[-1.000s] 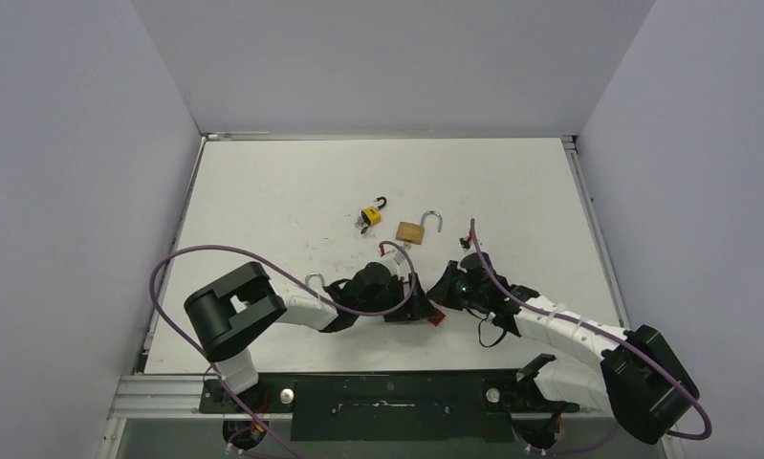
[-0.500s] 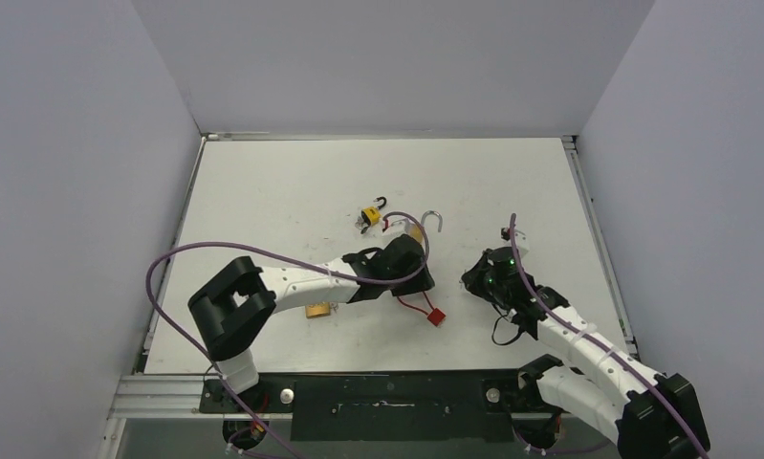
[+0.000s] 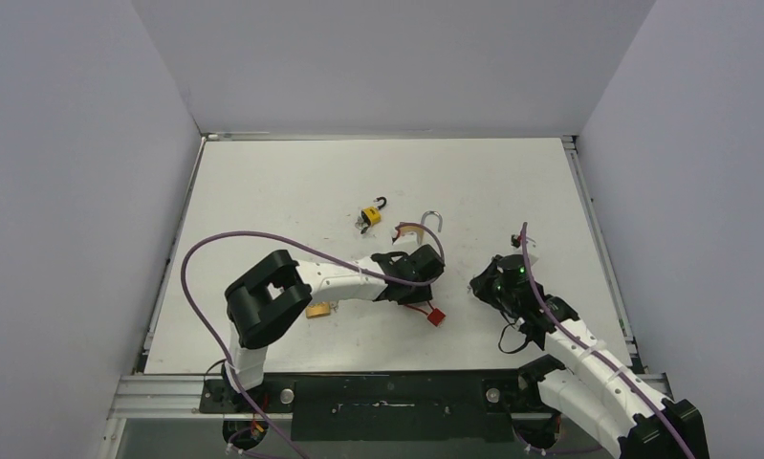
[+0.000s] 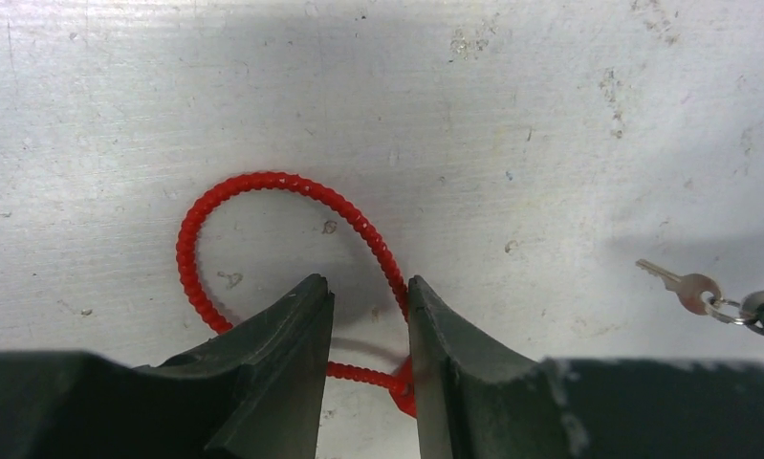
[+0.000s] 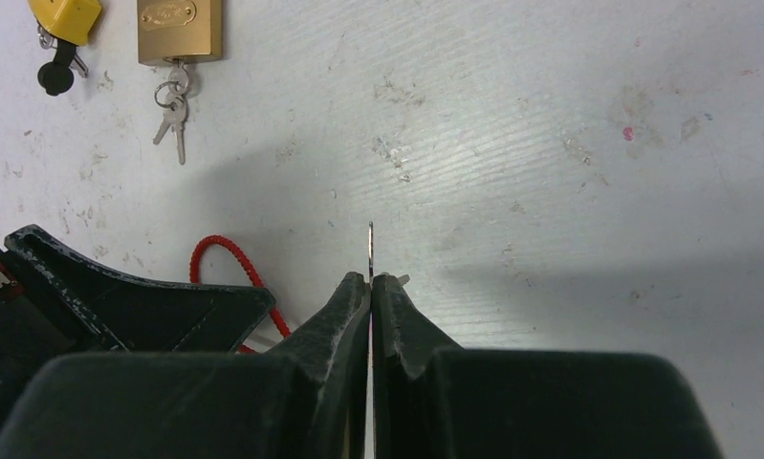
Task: Unlock with the key
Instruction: Pick up the lock from the center of the board.
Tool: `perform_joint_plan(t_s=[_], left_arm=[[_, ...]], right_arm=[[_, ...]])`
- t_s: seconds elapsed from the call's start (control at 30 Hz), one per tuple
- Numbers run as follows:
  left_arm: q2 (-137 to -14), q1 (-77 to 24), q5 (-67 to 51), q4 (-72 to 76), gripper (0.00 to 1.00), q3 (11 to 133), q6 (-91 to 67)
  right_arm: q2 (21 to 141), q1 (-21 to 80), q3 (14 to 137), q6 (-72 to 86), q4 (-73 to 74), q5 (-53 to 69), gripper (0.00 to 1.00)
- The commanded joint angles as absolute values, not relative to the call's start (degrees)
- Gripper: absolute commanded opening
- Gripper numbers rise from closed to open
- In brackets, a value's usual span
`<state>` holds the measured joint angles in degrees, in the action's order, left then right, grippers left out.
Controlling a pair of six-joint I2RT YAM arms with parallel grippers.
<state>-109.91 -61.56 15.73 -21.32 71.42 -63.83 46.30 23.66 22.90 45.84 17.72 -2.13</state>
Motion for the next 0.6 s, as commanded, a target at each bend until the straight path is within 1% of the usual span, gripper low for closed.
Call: perform_joint_plan(t_s=[0.0,0.1,0.27,0.43,0.5,0.53,0.57], left_arm=[[-112.14,-62.23,17.69,-23.26,0.33,74.31,-63.57],[-114.16,-62.42,17.37,-24.79,0.33,75.86,-63.46],[-116.69,-64.60,21.89,-29.76,0.29,77.57,-63.61],[-120.39,-65.45,22.74,-34.34,0.27,80.79,-63.87],[-121.08,-65.56,23.17,-35.01,0.24,81.55,-63.78],[-121.11,-65.57,23.22,-35.03,0.21,81.69,-63.66],[-121.10,-65.54,23.13,-34.99,0.16,81.84,-63.38]], right_arm=[[45.34,23.29,22.38,45.30,17.22,-2.07,0.00],[45.40,23.16,22.26,45.20,16.98,-2.02,0.00],[44.20,23.12,22.84,45.09,18.33,-3.93,0.00],[42.75,23.12,22.67,45.14,19.17,-5.03,0.00],[42.23,23.12,22.75,45.15,19.73,-5.35,0.00],[41.85,23.07,22.72,45.11,19.82,-5.44,0.00],[41.57,23.11,22.68,45.10,19.83,-5.60,0.00]])
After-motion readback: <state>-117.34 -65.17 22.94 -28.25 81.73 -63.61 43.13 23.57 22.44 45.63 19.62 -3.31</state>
